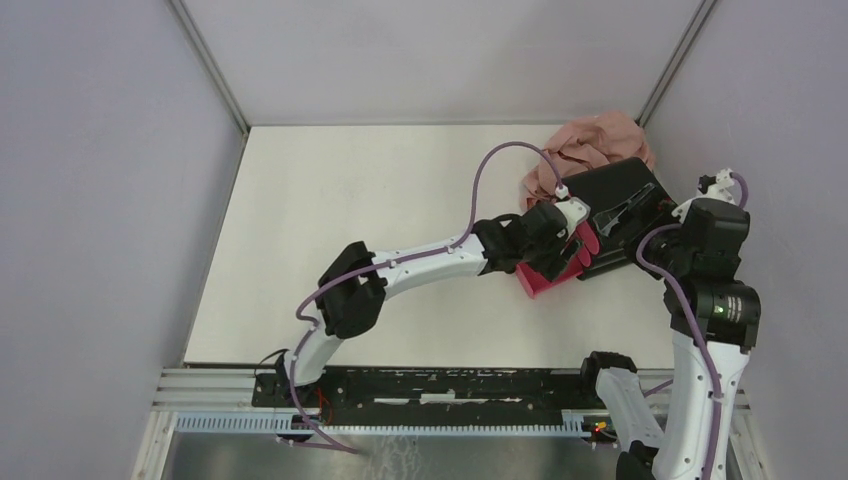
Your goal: Organize the makeup
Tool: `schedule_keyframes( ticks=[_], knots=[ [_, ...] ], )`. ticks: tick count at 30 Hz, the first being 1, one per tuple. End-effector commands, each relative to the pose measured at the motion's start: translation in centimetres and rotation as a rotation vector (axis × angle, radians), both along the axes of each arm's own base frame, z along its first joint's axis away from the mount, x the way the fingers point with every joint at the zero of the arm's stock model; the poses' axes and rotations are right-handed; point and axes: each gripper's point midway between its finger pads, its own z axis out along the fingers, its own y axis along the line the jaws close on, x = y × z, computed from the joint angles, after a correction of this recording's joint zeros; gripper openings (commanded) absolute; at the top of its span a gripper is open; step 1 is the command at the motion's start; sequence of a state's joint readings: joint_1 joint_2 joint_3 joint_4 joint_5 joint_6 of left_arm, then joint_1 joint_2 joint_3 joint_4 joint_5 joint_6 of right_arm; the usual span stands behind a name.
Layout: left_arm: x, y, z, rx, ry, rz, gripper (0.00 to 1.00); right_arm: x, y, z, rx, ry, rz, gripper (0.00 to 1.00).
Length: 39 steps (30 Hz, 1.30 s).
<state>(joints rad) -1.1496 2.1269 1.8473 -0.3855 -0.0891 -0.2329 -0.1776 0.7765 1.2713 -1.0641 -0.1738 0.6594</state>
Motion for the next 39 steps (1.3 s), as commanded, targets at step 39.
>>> schedule_keyframes(
  ticks=[39],
  knots=[
    [-1.9,0.9,2.8,-0.104,0.048,-0.017,0.86,-0.3,0.2,1.4,-0.010,-0.041,0.007,0.94]
  ],
)
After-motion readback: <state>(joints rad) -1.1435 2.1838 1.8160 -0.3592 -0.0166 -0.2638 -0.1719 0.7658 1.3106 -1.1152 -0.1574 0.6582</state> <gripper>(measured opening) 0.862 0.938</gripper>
